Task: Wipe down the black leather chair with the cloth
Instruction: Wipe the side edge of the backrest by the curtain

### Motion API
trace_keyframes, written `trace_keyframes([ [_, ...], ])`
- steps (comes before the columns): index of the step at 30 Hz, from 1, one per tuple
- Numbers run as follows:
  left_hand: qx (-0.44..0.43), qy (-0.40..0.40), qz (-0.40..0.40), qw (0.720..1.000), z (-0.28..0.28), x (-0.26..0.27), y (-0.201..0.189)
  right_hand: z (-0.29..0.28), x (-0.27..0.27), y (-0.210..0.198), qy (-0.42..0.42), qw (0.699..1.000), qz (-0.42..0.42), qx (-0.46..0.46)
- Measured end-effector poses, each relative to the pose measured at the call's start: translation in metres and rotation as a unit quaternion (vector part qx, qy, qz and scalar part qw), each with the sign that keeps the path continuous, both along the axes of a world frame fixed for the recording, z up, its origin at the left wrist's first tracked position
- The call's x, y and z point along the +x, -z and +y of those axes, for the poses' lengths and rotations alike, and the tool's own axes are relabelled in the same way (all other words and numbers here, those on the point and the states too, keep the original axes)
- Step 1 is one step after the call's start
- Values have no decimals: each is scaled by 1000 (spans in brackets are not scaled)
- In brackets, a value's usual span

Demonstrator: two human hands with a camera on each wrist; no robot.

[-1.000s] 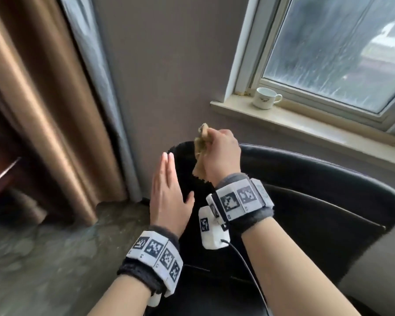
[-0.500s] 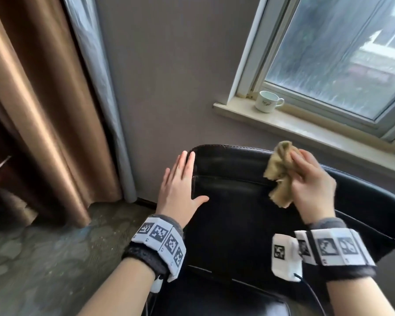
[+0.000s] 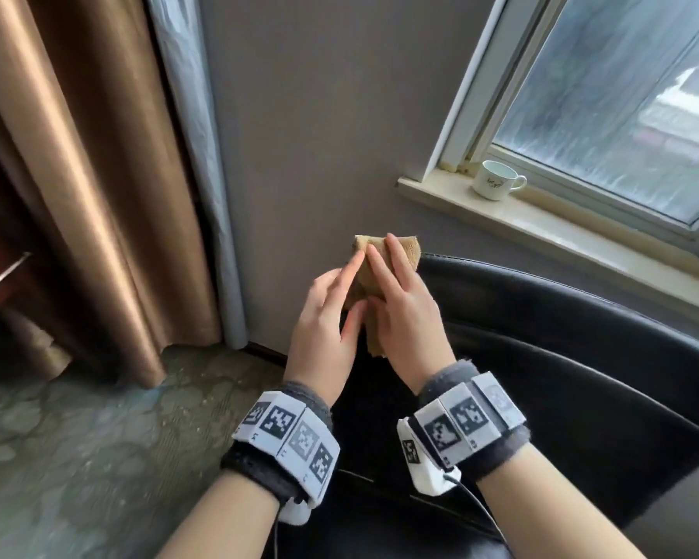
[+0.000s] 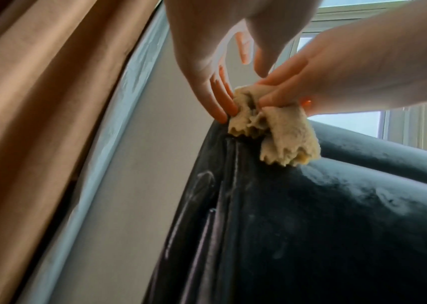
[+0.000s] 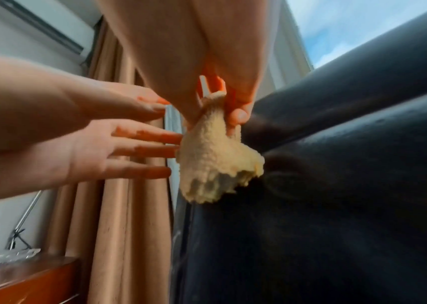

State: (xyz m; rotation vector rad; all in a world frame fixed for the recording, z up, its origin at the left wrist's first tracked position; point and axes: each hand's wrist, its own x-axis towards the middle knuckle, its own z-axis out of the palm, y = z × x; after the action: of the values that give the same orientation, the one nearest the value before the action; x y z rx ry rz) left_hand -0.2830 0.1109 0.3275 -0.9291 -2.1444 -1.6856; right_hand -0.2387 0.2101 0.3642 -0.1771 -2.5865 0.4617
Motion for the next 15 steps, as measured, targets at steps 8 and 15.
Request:
trace_keyframes([
  [8,-67,-44,130,988,5,-11,14,-3,4,-17,-105,984,-135,-56],
  [15,-91,-42,182,978,12,-35,13,39,16,-35,43,992,-17,118],
])
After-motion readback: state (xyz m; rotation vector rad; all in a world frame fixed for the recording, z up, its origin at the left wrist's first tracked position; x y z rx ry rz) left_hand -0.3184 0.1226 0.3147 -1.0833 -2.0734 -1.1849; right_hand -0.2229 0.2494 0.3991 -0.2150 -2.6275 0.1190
